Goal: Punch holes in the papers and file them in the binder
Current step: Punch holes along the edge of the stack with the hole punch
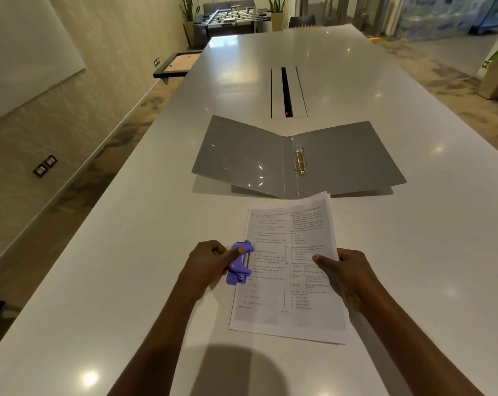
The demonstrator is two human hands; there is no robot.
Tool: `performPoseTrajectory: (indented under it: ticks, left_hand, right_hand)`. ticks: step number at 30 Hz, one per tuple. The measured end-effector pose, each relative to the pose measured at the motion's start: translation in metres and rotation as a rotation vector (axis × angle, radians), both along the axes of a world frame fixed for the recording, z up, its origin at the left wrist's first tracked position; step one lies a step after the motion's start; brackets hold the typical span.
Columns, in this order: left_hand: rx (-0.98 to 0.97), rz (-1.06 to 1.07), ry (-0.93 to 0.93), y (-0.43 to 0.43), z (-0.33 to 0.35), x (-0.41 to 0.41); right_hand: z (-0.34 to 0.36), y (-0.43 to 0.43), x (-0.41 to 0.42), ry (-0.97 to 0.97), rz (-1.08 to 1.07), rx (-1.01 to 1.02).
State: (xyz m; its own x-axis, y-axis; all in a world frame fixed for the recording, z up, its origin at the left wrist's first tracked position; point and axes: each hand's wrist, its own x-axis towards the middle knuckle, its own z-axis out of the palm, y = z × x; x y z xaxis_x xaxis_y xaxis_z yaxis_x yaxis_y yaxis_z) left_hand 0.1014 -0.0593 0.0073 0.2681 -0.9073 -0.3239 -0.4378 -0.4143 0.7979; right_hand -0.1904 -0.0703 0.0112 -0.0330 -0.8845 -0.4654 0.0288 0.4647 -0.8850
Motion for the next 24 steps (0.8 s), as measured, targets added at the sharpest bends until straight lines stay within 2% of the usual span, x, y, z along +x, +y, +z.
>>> performPoseTrajectory:
  ticks: [9, 14, 24]
  left_hand:
    - [-0.057, 0.111, 0.111, 0.001, -0.008, -0.006]
    - [-0.179, 0.163, 0.189, 0.006, -0.012, -0.011]
    - [-0.209, 0.215, 0.179, 0.008, -0.006, -0.009]
  right_hand:
    - [0.004, 0.003, -0.008, -0.029, 0.032, 0.035]
    - [0.007, 0.007, -0.015, 0.006, 0.03, 0.036]
    - [0.003, 0.018, -0.05, 0.025, 0.017, 0.021]
